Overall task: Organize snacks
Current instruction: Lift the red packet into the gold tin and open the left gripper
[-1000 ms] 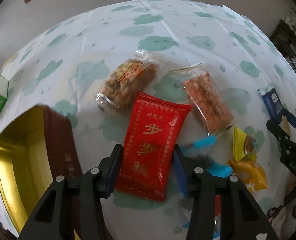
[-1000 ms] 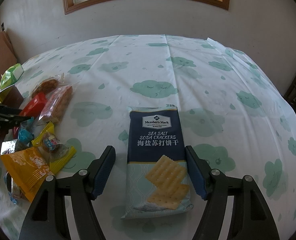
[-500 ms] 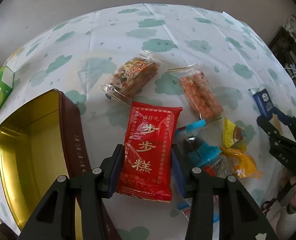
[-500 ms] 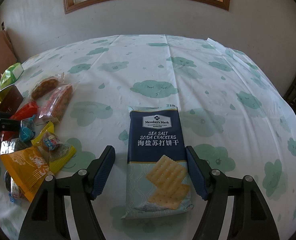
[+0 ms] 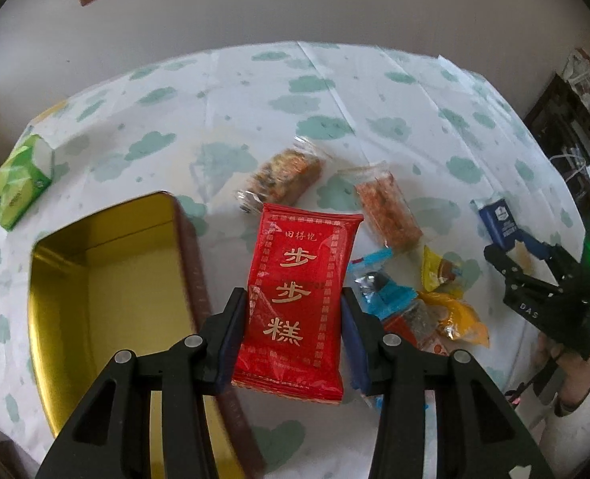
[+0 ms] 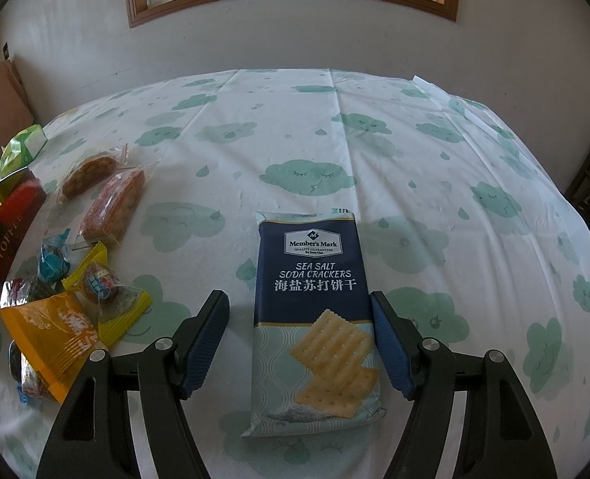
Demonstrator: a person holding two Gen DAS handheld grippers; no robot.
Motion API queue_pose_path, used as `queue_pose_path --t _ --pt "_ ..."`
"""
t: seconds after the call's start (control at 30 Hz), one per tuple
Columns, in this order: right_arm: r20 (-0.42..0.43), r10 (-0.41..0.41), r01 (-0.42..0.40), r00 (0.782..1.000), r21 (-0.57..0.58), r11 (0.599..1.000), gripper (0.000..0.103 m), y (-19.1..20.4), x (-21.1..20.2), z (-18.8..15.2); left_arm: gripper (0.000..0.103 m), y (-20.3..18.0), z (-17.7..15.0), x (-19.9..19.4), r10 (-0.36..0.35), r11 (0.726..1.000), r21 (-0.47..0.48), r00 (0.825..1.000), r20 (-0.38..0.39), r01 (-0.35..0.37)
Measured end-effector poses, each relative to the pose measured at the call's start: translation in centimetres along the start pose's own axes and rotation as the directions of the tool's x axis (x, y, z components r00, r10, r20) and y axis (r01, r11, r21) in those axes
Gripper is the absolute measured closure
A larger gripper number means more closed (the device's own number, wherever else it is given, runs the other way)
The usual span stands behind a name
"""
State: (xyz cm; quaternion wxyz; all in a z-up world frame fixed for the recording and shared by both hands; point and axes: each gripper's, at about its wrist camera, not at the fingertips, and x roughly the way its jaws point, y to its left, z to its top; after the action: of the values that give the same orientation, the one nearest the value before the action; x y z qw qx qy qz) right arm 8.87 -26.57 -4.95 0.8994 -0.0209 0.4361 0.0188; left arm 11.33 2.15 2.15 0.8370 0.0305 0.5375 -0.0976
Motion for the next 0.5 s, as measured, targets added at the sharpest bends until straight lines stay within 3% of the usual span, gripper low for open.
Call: queue_pose_path --t 0.27,0.5 --pt "0.0 -0.001 0.001 1.0 -0.001 1.0 0.031 0.0 0.0 0.0 0.062 4.0 -1.5 -2.6 0.062 0.996 -0.068 0.998 0.026 -0.06" --pt "0.0 -0.002 0.002 1.0 -0.001 1.0 0.031 0.1 0.0 0.0 0.062 8.1 -4.4 -2.8 0.121 0.978 -0.17 0.993 -0.012 -0.121"
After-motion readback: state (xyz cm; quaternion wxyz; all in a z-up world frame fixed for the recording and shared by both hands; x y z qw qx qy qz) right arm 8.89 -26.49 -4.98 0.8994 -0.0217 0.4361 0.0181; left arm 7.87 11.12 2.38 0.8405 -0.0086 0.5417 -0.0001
